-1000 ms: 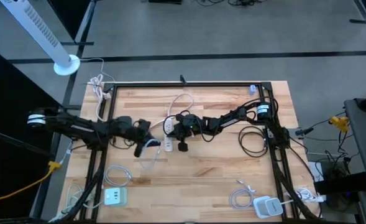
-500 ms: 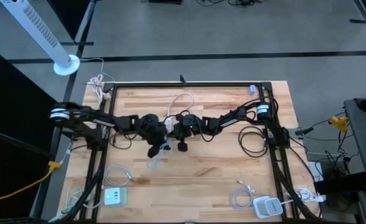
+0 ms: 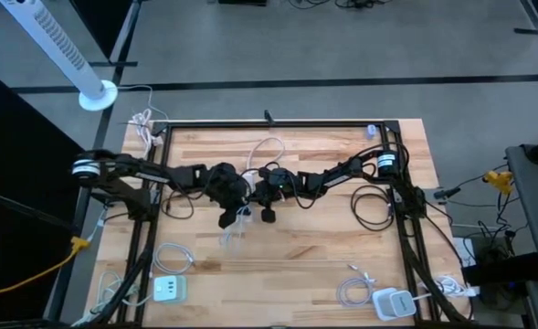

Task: Insert USB
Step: Insert the blue charger cable into the top white outlet extension

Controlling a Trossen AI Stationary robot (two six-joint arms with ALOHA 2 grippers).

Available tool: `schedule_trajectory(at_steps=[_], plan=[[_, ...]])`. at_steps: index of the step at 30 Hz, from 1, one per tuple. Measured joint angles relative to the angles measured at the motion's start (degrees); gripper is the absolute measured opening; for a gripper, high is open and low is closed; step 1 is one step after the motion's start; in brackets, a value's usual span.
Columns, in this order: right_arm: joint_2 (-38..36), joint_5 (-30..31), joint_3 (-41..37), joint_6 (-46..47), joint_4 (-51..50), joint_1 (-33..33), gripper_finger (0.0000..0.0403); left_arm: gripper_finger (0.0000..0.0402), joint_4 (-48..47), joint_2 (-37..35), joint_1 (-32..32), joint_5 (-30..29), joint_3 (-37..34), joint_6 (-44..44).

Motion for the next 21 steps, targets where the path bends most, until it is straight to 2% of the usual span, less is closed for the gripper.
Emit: schedule_trajectory(at_steps=[15, 21], plan=[[0.00, -0.16, 0.00, 0.07, 0.20, 0.09, 0.0000, 0.0000, -1.01, -0.93, 3.54, -0.02, -1.30, 3.37], [0.00, -0.10, 0.00, -0.74, 0.25, 0.21, 0.0000, 0.0000, 4.48, -0.97, 4.12, 0.28, -1.43, 4.03]])
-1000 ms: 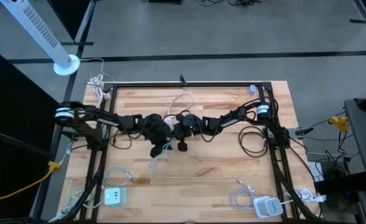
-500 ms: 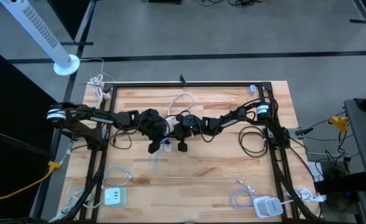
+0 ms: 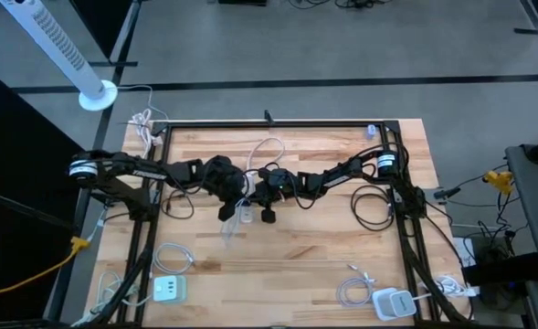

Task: Insert USB
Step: Insert the blue charger cable into the top white outlet extension

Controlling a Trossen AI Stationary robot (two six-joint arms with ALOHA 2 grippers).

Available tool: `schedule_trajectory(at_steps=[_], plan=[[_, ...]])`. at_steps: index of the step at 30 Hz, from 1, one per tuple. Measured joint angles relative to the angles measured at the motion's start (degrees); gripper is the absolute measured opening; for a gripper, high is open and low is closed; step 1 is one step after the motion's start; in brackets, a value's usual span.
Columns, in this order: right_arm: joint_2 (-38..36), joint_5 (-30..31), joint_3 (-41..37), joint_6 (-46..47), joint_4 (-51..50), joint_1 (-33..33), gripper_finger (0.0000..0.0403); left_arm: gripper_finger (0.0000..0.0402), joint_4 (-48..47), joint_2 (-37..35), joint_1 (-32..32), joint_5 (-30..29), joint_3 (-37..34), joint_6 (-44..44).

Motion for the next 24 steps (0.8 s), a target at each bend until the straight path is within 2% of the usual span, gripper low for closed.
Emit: schedule_trajectory(at_steps=[7, 17, 24], plan=[[0.00, -0.04, 0.00, -0.37, -0.13, 0.06, 0.0000, 0.0000, 1.18, -0.02, 0.91, 1.60, -0.42, 1.06], [0.00, -0.09, 0.00, -0.34, -0.17, 0.09, 0.0000, 0.0000, 1.31, -0.07, 2.43, -6.00, -0.59, 4.61], [0.00, -0.09, 0.00, -0.69, -0.18, 0.09, 0.0000, 0.0000, 1.09, -0.07, 2.52, -6.77, -0.66, 4.91]])
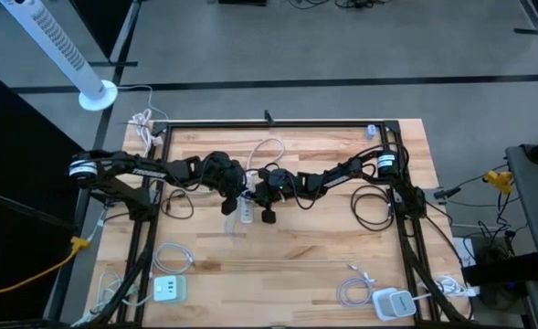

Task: Insert USB
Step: Insert the blue charger cable into the top white outlet extension

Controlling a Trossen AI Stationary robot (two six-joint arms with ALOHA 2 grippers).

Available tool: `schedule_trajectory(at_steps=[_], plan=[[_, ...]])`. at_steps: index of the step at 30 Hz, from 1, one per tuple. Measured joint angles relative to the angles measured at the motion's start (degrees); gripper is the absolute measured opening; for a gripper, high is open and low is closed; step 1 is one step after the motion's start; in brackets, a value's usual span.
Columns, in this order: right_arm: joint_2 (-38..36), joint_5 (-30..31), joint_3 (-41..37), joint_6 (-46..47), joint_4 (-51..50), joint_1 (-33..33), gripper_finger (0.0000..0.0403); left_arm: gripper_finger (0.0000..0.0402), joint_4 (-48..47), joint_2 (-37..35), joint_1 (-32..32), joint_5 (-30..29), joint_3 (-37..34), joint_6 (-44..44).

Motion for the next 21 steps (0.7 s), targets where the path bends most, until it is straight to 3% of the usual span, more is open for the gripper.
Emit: schedule_trajectory(at_steps=[7, 14, 21], plan=[[0.00, 0.02, 0.00, -0.09, -0.01, 0.00, 0.0000, 0.0000, -1.48, -1.61, -3.05, 4.72, -0.05, -5.45], [0.00, 0.02, 0.00, -0.09, -0.01, 0.00, 0.0000, 0.0000, -2.39, -2.82, -9.02, -1.84, -0.07, -6.13], [0.00, 0.02, 0.00, -0.05, -0.06, 0.00, 0.0000, 0.0000, -4.50, -2.84, -9.22, -7.70, -0.07, -6.20]])
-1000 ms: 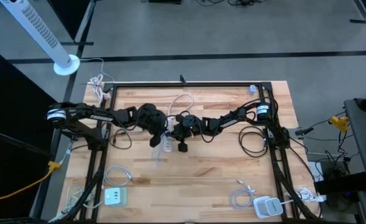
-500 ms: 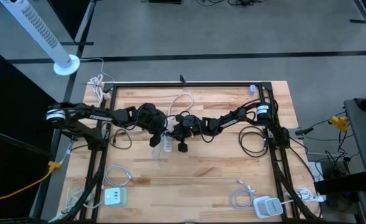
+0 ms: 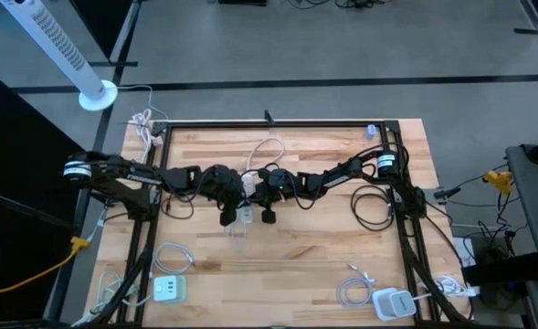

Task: Insert USB
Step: Insert the blue charger cable into the top white outlet extension

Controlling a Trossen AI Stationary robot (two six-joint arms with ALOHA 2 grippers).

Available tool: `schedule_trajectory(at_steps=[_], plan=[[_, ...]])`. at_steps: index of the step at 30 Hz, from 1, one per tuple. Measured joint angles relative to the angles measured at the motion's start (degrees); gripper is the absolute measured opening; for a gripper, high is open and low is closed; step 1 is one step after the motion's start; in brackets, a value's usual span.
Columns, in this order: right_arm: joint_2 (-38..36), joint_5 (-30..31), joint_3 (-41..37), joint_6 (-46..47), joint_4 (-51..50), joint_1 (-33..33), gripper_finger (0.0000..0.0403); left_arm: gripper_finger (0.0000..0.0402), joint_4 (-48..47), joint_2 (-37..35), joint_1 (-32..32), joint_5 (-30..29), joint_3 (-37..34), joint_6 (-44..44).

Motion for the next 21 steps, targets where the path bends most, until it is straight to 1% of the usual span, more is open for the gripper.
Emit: schedule_trajectory(at_steps=[6, 13, 21], plan=[[0.00, 0.01, 0.00, 0.21, 0.01, -0.02, 0.0000, 0.0000, -0.04, 0.00, -0.13, -0.09, 0.00, -0.22], [0.00, 0.00, 0.00, 0.39, 0.00, -0.02, 0.0000, 0.0000, -0.13, 0.00, -0.24, 2.25, 0.00, -0.64], [0.00, 0.02, 0.00, 0.56, 0.00, -0.02, 0.0000, 0.0000, 0.30, 0.02, -1.15, 1.95, 0.00, -1.49]])
